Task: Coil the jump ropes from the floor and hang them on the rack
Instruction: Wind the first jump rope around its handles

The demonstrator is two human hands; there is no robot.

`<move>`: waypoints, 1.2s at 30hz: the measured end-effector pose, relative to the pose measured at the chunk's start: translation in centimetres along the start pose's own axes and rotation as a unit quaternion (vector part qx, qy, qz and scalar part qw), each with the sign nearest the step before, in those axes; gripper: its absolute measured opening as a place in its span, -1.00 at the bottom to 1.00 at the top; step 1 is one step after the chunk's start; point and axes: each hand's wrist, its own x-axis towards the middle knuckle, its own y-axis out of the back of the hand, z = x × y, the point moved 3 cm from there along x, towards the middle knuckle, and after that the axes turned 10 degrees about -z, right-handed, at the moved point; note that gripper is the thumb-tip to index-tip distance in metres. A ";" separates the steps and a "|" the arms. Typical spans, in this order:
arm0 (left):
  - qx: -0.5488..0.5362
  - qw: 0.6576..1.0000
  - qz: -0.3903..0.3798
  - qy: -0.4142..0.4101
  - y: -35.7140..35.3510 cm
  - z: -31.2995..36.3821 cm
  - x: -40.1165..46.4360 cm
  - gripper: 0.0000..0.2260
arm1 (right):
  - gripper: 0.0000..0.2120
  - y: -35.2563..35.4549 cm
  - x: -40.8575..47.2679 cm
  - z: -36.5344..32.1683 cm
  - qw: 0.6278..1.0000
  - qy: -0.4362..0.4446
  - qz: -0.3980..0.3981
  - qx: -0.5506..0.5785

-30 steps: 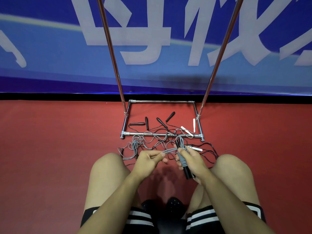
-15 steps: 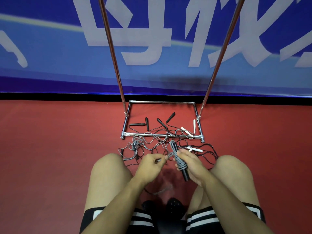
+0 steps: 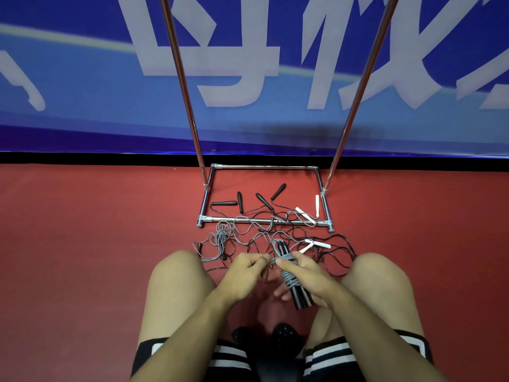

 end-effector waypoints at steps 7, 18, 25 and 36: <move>0.007 1.000 0.010 0.017 0.2 0.0 0.1 -0.54 | -0.74 -0.1 -0.4 -0.5 0.999 0.043 -0.003 -0.031; 0.048 0.996 0.009 0.072 -0.4 -1.3 0.9 -0.56 | -0.76 0.5 0.8 0.2 0.992 0.062 0.065 -0.092; -0.032 0.996 0.025 0.081 -0.2 -2.5 1.3 -0.79 | -0.83 0.8 1.0 0.6 0.992 0.047 0.032 -0.111; -0.054 0.994 0.019 0.089 0.0 -2.5 1.0 -0.83 | -0.66 0.4 1.4 1.4 0.999 0.021 0.019 -0.022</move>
